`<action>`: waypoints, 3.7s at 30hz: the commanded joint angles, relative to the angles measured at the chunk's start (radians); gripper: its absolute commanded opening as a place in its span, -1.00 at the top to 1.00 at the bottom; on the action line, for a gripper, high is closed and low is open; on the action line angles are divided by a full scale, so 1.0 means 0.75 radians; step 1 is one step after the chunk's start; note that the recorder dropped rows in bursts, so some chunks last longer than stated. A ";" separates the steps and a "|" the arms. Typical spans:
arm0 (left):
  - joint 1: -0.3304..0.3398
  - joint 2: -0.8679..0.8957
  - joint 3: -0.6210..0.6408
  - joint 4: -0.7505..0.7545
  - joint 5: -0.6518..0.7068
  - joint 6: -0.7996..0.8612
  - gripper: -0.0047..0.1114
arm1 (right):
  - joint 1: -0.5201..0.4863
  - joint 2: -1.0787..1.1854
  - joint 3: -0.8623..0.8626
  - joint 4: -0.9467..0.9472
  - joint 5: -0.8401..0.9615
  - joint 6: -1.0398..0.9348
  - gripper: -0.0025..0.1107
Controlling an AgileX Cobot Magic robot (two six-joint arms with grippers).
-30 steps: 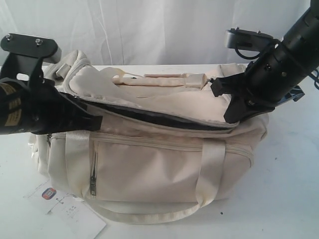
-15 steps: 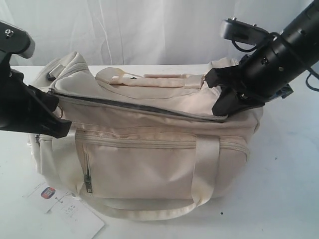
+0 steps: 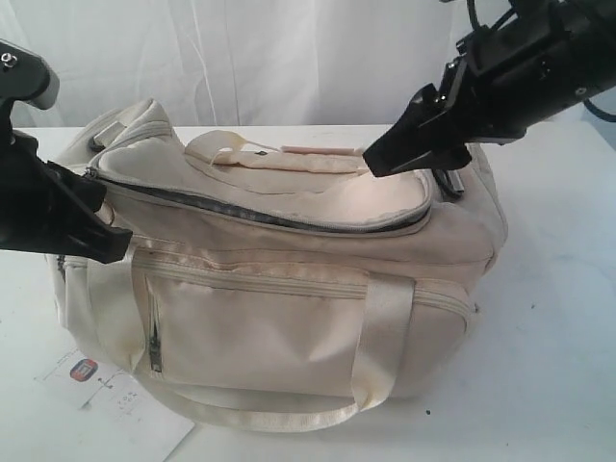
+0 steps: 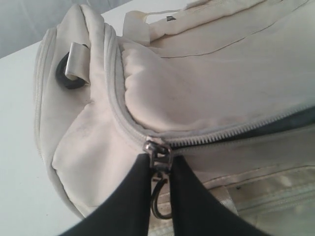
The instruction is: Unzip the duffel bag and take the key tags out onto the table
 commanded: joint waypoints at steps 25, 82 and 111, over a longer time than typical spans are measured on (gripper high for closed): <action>0.003 -0.026 -0.004 0.020 -0.046 -0.006 0.92 | 0.601 0.266 -0.002 0.259 -0.569 -0.767 -0.16; 0.003 0.098 -0.004 -0.377 0.040 1.049 -0.12 | 0.608 0.309 -0.002 -0.479 -0.502 -0.072 0.96; 0.003 0.206 -0.004 -0.289 -0.085 1.306 0.42 | 0.608 0.309 -0.002 -0.477 -0.446 -0.072 0.96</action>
